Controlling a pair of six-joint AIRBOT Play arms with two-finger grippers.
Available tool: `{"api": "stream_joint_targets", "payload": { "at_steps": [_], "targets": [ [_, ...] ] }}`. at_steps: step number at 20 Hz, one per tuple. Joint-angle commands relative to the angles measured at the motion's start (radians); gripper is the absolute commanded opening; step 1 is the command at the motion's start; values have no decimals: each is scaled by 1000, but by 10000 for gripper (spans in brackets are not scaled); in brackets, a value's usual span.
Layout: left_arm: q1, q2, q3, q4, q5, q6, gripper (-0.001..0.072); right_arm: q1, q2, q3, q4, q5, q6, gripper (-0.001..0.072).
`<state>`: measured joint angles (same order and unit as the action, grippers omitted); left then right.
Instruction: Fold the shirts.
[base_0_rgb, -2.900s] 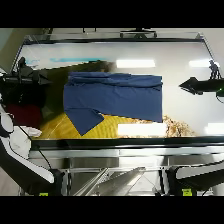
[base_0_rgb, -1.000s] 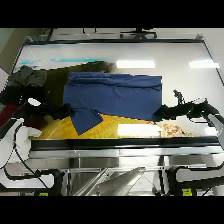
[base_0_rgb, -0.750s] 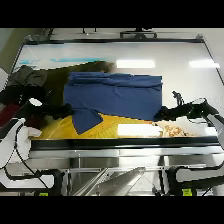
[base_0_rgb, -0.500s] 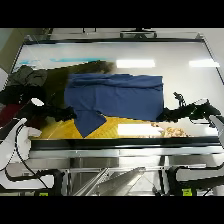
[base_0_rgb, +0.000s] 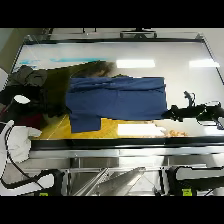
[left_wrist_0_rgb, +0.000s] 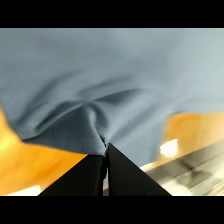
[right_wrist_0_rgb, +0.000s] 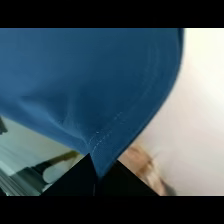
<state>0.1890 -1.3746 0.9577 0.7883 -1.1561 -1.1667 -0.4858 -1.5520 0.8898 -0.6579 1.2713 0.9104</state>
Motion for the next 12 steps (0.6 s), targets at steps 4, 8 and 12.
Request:
{"api": "stream_joint_targets", "payload": {
  "at_steps": [4, 8, 12],
  "targets": [
    [-52, -134, 355, -85, -14, 27, 24, 55, -8, 179, 262, -114, -73, 12],
    [-62, -331, 591, -84, 17, 5, 24, 84, -93, 327, 263, -259, -47, 12],
    [-67, -531, 775, -85, 72, -3, 24, 122, -242, 447, 263, -319, -51, 13]
  ]
}}
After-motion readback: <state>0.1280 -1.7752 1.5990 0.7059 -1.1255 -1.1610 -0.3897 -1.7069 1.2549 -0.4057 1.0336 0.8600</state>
